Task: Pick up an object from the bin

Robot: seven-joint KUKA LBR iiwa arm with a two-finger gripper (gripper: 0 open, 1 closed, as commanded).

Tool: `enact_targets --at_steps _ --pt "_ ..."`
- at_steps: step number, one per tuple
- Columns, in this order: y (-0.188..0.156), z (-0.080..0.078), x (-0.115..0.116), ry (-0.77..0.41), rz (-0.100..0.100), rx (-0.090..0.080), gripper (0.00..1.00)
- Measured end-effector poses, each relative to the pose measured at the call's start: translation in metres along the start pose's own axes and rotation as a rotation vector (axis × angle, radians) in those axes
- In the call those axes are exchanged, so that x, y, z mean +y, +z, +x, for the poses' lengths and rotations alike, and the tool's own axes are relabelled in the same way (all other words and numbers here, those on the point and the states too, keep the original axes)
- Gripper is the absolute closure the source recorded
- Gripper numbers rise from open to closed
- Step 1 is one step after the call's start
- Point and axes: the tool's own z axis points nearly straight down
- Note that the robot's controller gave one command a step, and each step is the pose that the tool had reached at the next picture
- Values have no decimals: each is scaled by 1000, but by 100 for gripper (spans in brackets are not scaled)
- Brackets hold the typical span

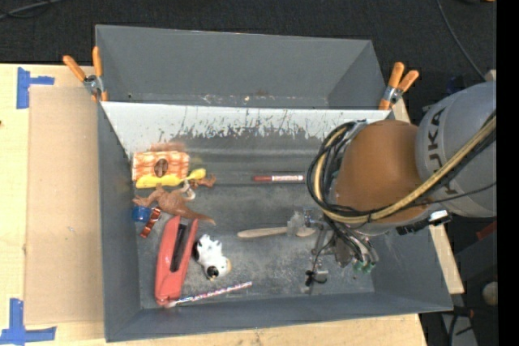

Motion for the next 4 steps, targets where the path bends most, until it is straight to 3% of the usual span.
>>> enact_targets --at_steps 1,2,3,4 --pt "62 -72 -1 -91 0 -3 0" --pt "11 -73 -1 -81 0 -6 0" --pt "58 -67 -1 -88 -2 11 0" --pt "61 -58 -17 92 -1 -6 0"
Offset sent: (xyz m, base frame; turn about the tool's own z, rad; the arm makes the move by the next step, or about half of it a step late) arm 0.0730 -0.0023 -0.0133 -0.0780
